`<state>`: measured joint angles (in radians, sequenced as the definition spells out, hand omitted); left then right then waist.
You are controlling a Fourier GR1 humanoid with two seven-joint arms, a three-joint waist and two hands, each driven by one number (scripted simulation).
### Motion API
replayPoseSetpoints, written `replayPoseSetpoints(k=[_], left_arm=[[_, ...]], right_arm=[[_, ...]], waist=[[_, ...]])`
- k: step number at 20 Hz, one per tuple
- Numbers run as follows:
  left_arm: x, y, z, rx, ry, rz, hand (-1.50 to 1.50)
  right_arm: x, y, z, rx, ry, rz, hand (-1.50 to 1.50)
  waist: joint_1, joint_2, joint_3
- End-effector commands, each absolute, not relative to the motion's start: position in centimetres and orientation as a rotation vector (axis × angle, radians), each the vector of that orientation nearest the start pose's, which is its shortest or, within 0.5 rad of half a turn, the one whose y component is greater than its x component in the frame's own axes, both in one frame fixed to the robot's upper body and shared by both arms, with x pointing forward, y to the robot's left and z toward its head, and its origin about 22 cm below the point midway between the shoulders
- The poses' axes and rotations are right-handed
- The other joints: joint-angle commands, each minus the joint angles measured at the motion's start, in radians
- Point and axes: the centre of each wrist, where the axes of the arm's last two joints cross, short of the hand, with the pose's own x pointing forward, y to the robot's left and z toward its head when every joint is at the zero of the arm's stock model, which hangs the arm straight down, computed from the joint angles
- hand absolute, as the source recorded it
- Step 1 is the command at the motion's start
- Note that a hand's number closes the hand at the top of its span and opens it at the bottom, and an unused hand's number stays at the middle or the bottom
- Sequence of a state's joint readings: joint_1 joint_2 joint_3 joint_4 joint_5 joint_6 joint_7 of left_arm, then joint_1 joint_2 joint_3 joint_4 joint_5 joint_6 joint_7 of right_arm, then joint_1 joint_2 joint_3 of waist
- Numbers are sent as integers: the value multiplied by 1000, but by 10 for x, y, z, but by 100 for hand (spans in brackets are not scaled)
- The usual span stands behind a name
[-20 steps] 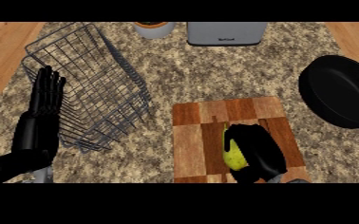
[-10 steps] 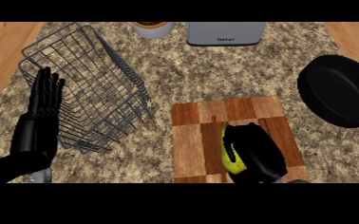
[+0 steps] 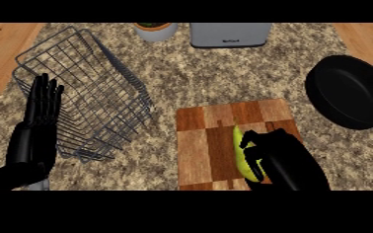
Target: Pick the pear from the cutting board and place it in the pot
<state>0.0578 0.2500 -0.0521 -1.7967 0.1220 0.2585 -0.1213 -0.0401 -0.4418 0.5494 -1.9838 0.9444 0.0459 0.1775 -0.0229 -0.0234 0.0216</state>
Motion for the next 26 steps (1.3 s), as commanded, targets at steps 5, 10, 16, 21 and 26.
replayPoseSetpoints(k=[5, 10, 16, 21, 26], left_arm=[[220, 244, 17, 151, -1695, 51, 0], [226, 247, 17, 146, -1712, 59, 0], [223, 237, 22, 129, -1698, 68, 0], [227, 240, 22, 127, -1716, 54, 0], [229, 239, 29, 109, -1715, 35, 0]], right_arm=[[169, -196, 140, -982, -1854, 1146, 150], [163, -215, 153, -1090, -1774, 1024, 150], [175, -247, 172, -1186, -1710, 920, 150], [212, -287, 176, -1239, -1645, 844, 150], [230, -323, 188, -1254, -1613, 833, 150]], waist=[[-17, 21, -23], [-14, 24, -22], [-7, 25, -21], [11, 32, -21], [13, 29, -21]])
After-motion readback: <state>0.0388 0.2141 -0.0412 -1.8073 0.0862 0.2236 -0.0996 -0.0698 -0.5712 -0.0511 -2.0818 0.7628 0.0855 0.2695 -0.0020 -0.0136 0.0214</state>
